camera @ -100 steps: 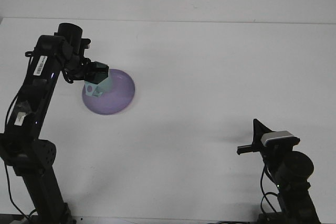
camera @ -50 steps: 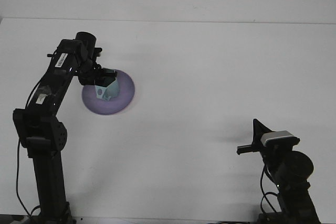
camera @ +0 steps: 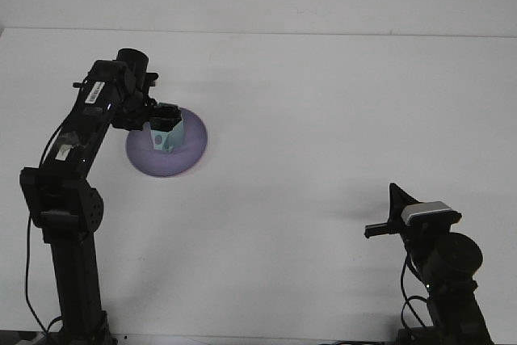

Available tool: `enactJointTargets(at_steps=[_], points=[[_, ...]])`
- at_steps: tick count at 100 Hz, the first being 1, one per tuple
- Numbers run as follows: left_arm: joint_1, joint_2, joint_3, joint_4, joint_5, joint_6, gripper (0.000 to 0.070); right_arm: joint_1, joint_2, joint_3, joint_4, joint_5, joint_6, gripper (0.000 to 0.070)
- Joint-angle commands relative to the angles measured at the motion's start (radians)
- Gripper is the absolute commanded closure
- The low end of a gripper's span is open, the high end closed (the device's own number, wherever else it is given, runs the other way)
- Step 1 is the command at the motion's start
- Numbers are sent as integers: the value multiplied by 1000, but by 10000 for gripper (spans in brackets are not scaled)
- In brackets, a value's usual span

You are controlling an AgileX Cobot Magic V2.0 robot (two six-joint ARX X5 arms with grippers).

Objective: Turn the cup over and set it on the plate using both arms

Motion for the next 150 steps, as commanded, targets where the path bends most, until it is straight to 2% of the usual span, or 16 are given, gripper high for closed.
enactJointTargets(at_steps=[1, 27, 32, 38, 43, 47, 50, 53, 71, 85, 100, 112, 130, 139, 150], points=[[3, -20, 56, -12, 3, 6, 179, 0, 4, 6, 10, -2, 10, 700], [31, -214, 119, -40, 41, -1, 188, 0, 4, 6, 10, -4, 10, 700], [37, -266, 119, -46, 52, 0, 217, 0, 4, 6, 10, -5, 10, 700], [47, -328, 119, -54, 60, 0, 324, 0, 4, 6, 10, -5, 10, 700], [56, -380, 119, -66, 60, 1, 474, 0, 4, 6, 10, -5, 10, 700], [60, -425, 119, -79, 61, 2, 630, 0, 4, 6, 10, -5, 10, 700], [62, -451, 119, -88, 61, 5, 700, 0, 4, 6, 10, -5, 10, 700], [63, -481, 118, -97, 62, 6, 683, 0, 4, 7, 10, -5, 13, 700], [63, -672, 56, -105, 62, 27, 687, 0, -13, 30, 5, -26, 36, 700], [64, -844, -143, -27, 61, 61, 687, 0, -33, 37, 0, -21, 36, 700], [64, -1123, -584, 277, 59, 80, 687, 0, -55, 37, -39, -5, 16, 700], [62, -1342, -966, 567, 63, 51, 687, 0, -60, 37, -76, 35, -24, 700], [44, -1645, -1488, 973, 80, -8, 687, 0, -107, 36, -77, 34, -75, 700], [41, -1755, -1642, 1104, 77, -36, 687, 0, -121, 34, -79, 34, -81, 700], [41, -1821, -1714, 1147, 36, -65, 688, 0, -121, 34, -81, 34, -80, 700]])
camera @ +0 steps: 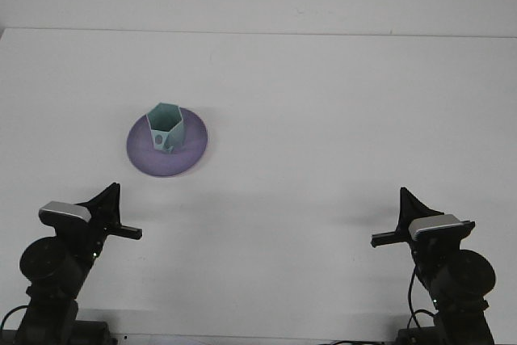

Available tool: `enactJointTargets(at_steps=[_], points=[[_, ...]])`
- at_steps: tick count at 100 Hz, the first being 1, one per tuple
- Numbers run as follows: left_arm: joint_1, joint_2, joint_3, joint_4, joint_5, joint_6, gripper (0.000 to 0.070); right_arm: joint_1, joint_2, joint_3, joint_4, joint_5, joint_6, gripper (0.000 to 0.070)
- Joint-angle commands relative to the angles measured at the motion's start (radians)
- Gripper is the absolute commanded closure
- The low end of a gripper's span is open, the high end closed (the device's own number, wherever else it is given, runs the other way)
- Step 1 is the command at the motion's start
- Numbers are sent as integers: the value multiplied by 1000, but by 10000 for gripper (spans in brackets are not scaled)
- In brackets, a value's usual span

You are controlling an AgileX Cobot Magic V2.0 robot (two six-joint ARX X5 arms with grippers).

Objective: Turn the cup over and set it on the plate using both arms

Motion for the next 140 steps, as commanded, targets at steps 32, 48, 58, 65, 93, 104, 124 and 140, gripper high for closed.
enactJointTargets(at_steps=[32, 48, 58, 65, 93, 104, 124, 140], points=[[0, -23, 1, 118, -54, -50, 686, 0, 5, 10, 18, 1, -3, 700], [0, -23, 1, 117, -54, -50, 686, 0, 5, 10, 19, 1, -3, 700], [0, -23, 1, 117, -54, -50, 686, 0, 5, 10, 19, 1, -3, 700], [0, -23, 1, 118, -54, -50, 686, 0, 5, 10, 19, 1, -3, 700], [3, -88, -14, 110, -60, 41, 686, 0, 5, 10, 19, 1, -3, 700], [18, -175, -92, 118, -60, 98, 686, 0, 5, 10, 19, 1, -3, 700], [37, -359, -269, 117, -57, 76, 686, 0, 5, 10, 19, 1, -3, 700], [42, -396, -351, 147, -52, 62, 686, 0, 5, 10, 18, 1, -3, 700]])
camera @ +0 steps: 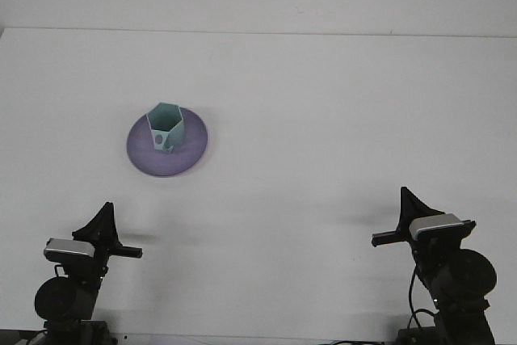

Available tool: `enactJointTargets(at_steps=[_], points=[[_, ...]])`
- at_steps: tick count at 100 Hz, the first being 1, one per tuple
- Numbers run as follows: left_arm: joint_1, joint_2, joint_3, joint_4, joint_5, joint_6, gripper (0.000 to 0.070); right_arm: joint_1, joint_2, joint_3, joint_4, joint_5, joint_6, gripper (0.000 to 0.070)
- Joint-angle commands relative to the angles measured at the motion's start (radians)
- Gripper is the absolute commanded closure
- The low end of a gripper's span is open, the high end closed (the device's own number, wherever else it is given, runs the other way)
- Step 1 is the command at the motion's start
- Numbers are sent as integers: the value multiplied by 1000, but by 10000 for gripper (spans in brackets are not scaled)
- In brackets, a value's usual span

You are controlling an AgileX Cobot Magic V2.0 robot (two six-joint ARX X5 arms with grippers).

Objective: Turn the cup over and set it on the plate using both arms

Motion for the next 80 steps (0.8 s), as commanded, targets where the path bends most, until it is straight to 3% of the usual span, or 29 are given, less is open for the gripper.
enactJointTargets(at_steps=[1, 25, 80], points=[[4, -4, -19, 34, 3, -5, 686, 0, 4, 10, 11, 1, 2, 700], [4, -4, -79, 77, 55, -12, 685, 0, 4, 10, 20, 1, 2, 700], [4, -4, -78, 82, 54, -12, 685, 0, 4, 10, 19, 1, 2, 700]])
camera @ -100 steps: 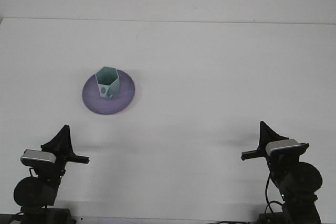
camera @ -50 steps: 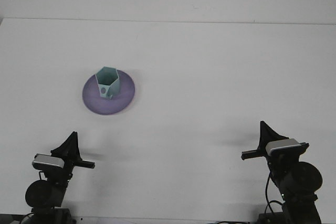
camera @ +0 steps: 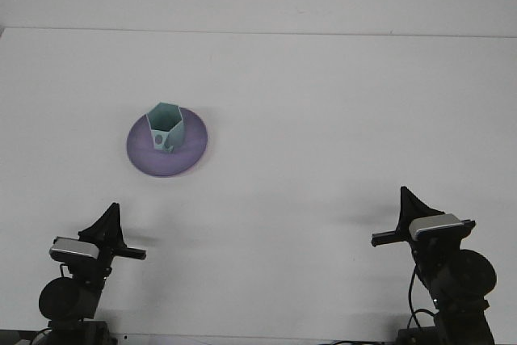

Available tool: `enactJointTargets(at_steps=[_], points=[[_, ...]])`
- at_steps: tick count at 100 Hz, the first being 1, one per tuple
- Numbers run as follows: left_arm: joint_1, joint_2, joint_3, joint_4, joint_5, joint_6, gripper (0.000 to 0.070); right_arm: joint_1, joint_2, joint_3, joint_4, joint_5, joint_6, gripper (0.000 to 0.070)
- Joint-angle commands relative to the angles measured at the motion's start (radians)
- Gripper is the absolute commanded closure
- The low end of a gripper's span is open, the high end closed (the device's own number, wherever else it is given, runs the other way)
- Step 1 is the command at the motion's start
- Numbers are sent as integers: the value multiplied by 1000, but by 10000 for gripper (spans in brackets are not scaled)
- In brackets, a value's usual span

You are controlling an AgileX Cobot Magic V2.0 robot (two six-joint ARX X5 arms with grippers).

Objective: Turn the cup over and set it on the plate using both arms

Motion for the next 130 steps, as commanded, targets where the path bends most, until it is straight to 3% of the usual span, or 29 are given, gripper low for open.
enactJointTargets(at_steps=[1, 17, 31, 41, 63, 82, 130], points=[[1, 0, -19, 10, 3, -4, 685, 0, 4, 10, 13, 0, 2, 700], [1, 0, -19, 10, 3, -4, 685, 0, 4, 10, 16, 2, -19, 700], [1, 0, -19, 10, 3, -4, 685, -10, -39, -22, 24, 70, -133, 700], [1, 0, -19, 10, 3, -4, 685, -33, -140, -116, 89, 68, -219, 700], [1, 0, -19, 10, 3, -4, 685, -58, -384, -326, 103, 69, -233, 700], [1, 1, -19, 9, 2, -4, 685, -58, -381, -432, 182, 68, -211, 700], [1, 1, -18, 10, 2, -4, 685, -58, -381, -430, 178, 77, -213, 700]])
